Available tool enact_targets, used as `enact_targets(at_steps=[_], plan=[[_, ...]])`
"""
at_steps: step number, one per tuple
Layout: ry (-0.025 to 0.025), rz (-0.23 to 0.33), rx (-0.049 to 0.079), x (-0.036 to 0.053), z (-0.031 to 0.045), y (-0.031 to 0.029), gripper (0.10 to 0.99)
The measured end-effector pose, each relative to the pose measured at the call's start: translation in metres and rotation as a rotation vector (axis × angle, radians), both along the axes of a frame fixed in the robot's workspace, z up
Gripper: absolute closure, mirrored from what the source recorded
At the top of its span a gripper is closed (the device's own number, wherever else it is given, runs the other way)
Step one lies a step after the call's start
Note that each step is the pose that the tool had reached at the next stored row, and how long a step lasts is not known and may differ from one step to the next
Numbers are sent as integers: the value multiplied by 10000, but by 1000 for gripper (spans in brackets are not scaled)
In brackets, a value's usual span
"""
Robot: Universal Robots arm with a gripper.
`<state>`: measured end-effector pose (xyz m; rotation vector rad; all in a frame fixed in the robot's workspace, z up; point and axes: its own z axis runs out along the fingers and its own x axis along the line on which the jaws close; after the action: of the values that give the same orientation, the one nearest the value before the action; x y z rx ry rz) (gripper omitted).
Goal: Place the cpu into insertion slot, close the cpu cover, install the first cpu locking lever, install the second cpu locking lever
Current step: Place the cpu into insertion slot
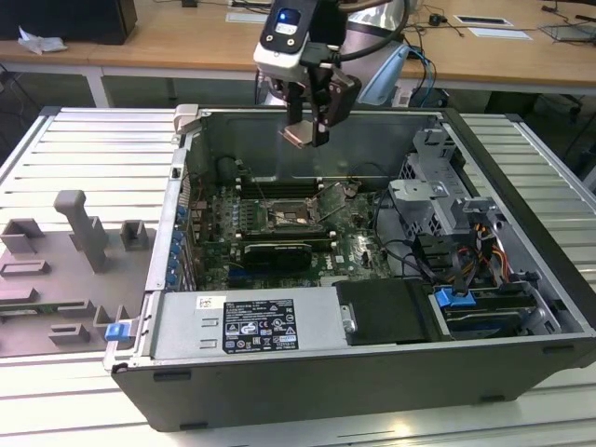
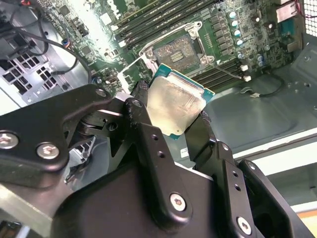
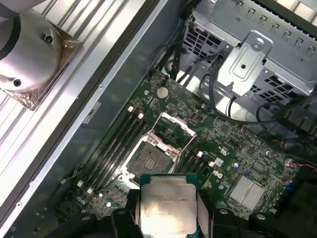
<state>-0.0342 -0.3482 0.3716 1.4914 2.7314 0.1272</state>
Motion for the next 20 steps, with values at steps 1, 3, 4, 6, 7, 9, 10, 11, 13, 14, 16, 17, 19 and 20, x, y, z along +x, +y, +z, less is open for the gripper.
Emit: enact_targets(at_steps=[1,3,4,6,7,9,10,11,13,14,16,17,19,20], plan=[[0,-151,-3,0,-1,0,545],[0,-344,-9,0,-2,0,545],[0,-405,-11,0,-3,0,545],[0,-672,-17,0,-5,0,545],[0,-789,-21,0,-6,0,545],[0,-1063,-24,0,-9,0,545],[1,-1139,-25,0,-10,0,545],[0,-1208,-26,0,-10,0,545],[1,-1490,-27,0,-12,0,545],[1,-1594,-28,0,-13,0,545],[1,-1781,-30,0,-14,0,545],[1,-1903,-33,0,-15,0,545],[0,-2157,-41,0,-16,0,545],[0,-2279,-46,0,-17,0,545]])
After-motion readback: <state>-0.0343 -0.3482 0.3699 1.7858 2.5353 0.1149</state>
